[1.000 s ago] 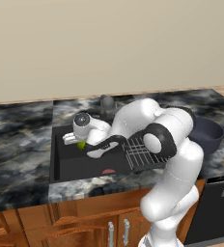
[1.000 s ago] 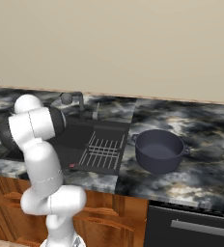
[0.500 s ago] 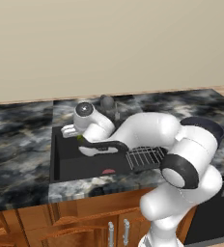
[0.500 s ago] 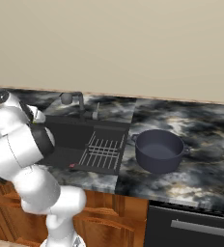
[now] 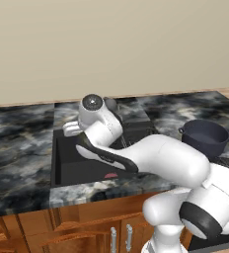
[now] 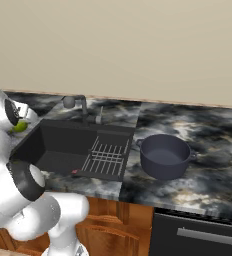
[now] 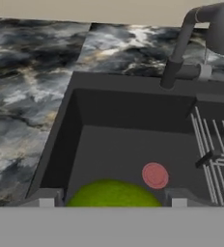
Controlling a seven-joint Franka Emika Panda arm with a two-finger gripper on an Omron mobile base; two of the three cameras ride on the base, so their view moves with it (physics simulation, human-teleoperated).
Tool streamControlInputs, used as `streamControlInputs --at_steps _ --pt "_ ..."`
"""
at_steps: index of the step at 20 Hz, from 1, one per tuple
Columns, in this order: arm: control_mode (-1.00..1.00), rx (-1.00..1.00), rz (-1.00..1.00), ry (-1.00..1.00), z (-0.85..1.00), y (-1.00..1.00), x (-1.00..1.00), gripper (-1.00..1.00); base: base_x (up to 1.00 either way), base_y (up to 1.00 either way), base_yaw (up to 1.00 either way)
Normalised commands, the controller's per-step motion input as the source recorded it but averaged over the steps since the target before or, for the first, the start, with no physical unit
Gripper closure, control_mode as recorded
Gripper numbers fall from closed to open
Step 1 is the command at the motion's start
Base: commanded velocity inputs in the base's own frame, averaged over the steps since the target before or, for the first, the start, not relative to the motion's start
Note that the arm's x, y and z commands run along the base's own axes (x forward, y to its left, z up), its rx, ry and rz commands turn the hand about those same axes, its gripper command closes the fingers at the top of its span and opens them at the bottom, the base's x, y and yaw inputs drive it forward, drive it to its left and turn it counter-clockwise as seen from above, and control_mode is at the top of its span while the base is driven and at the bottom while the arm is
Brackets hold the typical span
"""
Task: Dump the lime from the pot into the sink. Then turn on the water and wash the lime. Then turn off the water and put the lime back in the pot.
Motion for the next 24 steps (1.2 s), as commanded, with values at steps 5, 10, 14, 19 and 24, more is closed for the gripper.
streamControlInputs --at_steps 5,10,14,19,24 --pt "-1.0 0.0 -0.01 0.03 0.47 -0.28 -0.52 1.0 0.0 0.0 0.0" --pt "-1.0 0.0 -0.03 0.03 0.38 -0.51 -0.31 1.0 0.0 0.0 0.0" --pt "-1.0 0.0 -0.05 0.01 0.23 -0.76 -0.32 1.0 0.0 0.0 0.0" --pt "-1.0 -0.02 -0.06 0.0 0.03 -0.87 -0.34 1.0 0.0 0.0 0.0" --pt "-1.0 -0.04 -0.06 0.0 0.0 -0.98 -0.15 1.0 0.0 0.0 0.0"
